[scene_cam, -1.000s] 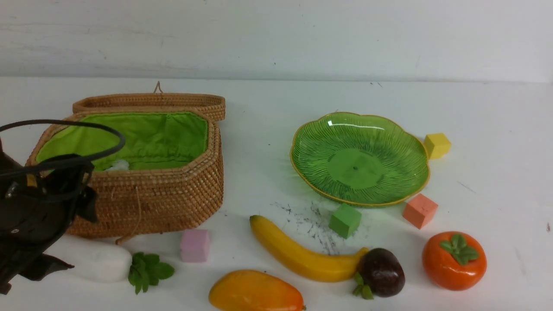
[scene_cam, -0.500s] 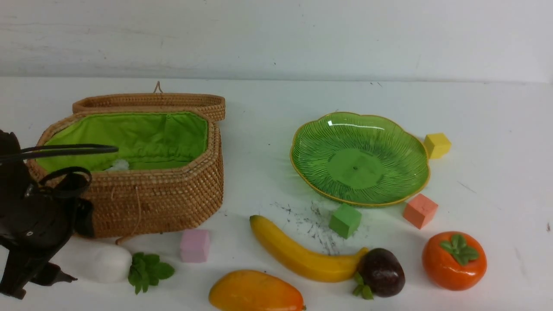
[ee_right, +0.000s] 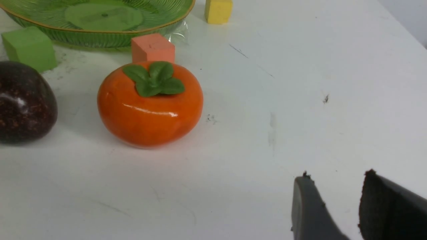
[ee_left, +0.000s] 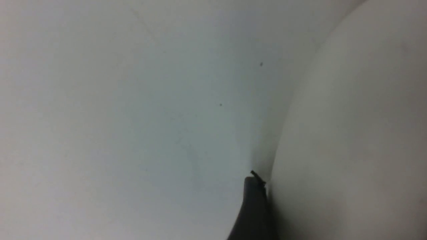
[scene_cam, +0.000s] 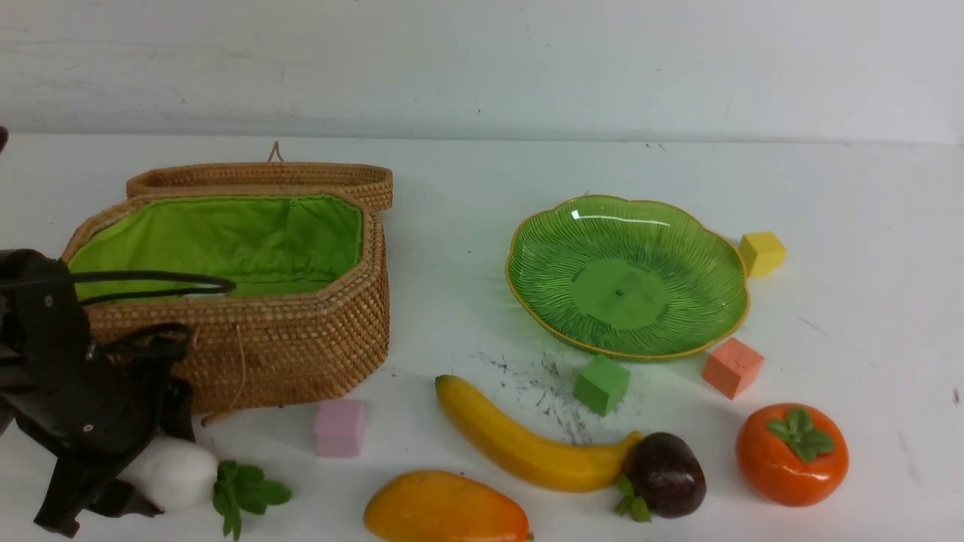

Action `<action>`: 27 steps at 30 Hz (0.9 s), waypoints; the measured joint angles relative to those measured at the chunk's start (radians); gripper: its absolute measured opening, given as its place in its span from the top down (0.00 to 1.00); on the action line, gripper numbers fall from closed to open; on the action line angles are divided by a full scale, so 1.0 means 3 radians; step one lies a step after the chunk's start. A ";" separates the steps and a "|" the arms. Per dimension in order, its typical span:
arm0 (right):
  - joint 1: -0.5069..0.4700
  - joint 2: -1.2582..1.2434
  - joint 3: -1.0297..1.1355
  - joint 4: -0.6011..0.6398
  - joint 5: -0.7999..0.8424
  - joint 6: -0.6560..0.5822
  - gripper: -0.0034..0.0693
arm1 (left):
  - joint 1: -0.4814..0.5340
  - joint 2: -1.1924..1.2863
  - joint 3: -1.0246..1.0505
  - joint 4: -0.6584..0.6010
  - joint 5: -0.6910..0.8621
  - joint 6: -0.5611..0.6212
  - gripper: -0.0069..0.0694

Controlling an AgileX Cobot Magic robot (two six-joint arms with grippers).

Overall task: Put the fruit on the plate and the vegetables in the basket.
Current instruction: Take a daikon with your left arm and place it on the basket on the left.

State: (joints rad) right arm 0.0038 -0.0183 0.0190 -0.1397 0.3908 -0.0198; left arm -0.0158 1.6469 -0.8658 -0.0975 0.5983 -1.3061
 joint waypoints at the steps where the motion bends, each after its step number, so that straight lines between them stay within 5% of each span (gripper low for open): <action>1: 0.0000 0.0000 0.0000 0.0000 0.0000 0.0000 0.62 | 0.0000 0.0004 0.0000 0.0000 0.0011 0.0000 0.25; 13: 0.0000 0.0000 0.0000 0.0000 0.0000 0.0000 0.62 | 0.0000 -0.0010 -0.0010 0.0124 0.0352 0.0306 0.28; 27: 0.0000 0.0000 0.0000 0.0000 0.0000 0.0000 0.62 | 0.0000 -0.0783 -0.0043 -0.0103 0.0919 0.2071 0.28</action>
State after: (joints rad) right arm 0.0038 -0.0183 0.0190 -0.1397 0.3908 -0.0198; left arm -0.0158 1.4121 -0.8788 -0.1284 0.8741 -0.6847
